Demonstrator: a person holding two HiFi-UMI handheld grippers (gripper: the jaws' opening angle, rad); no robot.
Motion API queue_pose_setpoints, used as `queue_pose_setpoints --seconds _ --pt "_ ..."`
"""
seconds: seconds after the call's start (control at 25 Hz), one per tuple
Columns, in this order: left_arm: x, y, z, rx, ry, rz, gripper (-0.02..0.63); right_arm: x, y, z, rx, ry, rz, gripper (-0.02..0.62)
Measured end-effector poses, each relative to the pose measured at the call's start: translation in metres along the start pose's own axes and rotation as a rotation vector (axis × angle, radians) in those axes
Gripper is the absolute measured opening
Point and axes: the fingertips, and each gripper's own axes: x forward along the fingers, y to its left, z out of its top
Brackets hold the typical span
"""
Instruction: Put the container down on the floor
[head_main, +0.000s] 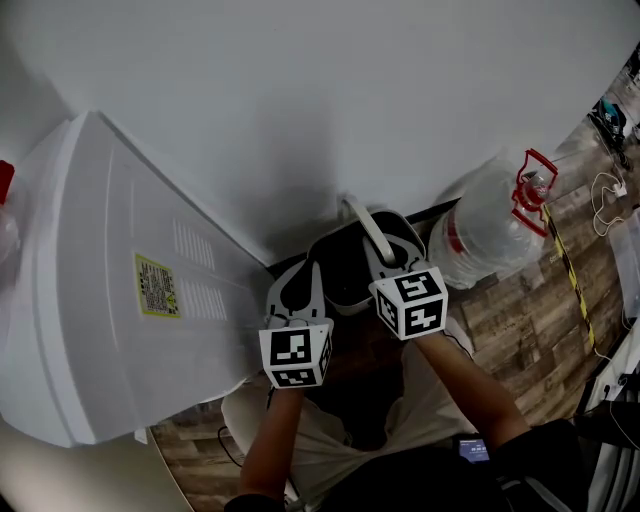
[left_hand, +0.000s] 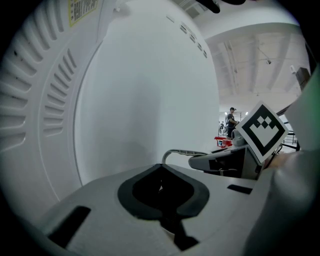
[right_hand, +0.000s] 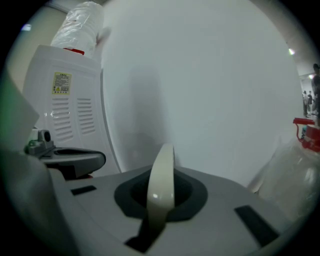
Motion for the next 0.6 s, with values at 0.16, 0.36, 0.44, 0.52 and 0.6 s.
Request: queue_pose_setpoints --seconds 0.16,0.36,0.44,0.52,0.6 --pt "0.006 0.002 -0.011 0.003 0.002 0.003 0.014 0.006 -0.003 -0.011 -0.002 -0.003 -0.004 0.029" --pt "0.011 0.003 -0.024 -0.015 0.001 0.002 0.014 0.013 -0.004 -0.023 -0.001 -0.004 -0.007 0.029" --pt "0.012 0.003 -0.029 -0.022 0.003 0.002 0.014 0.016 -0.003 -0.028 -0.002 -0.002 -0.005 0.029" --pt "0.012 0.0 -0.034 -0.021 0.009 -0.004 0.014 0.016 -0.002 -0.031 -0.003 0.003 -0.004 0.029" --pt "0.012 -0.001 -0.037 -0.015 0.013 -0.01 0.014 0.016 -0.001 -0.033 -0.004 0.004 -0.005 0.029"
